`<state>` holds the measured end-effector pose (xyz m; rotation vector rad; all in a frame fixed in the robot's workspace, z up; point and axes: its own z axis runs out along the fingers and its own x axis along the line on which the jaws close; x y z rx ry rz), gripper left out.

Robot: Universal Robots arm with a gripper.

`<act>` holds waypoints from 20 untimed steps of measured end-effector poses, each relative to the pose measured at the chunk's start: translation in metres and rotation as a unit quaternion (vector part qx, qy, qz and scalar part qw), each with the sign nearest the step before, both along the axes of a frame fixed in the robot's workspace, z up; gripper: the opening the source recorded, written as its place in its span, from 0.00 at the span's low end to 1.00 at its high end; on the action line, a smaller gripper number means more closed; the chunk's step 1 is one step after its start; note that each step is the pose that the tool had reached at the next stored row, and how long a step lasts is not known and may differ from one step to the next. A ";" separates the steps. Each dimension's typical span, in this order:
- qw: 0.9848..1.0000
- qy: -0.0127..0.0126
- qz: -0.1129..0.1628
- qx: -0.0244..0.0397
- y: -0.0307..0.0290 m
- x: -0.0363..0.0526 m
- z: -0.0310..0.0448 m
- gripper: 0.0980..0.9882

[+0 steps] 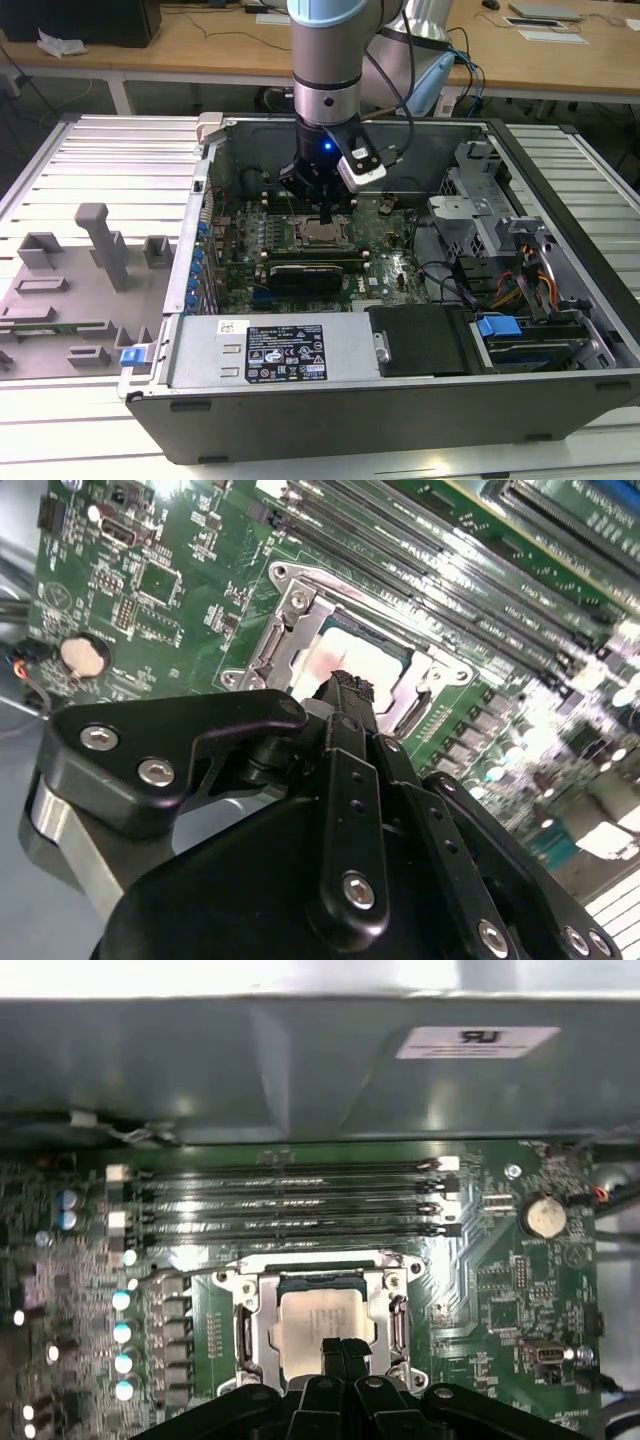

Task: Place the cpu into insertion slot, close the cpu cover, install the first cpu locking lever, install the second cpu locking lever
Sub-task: 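Close the cpu cover, then install the first cpu locking lever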

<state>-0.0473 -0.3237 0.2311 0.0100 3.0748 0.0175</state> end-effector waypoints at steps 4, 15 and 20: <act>1.000 0.001 0.012 -0.006 0.0000 -0.0003 -0.0006 0.01; 1.000 0.001 0.012 -0.006 0.0001 -0.0003 0.0003 0.01; 1.000 0.001 0.012 -0.006 0.0001 -0.0003 0.0005 0.01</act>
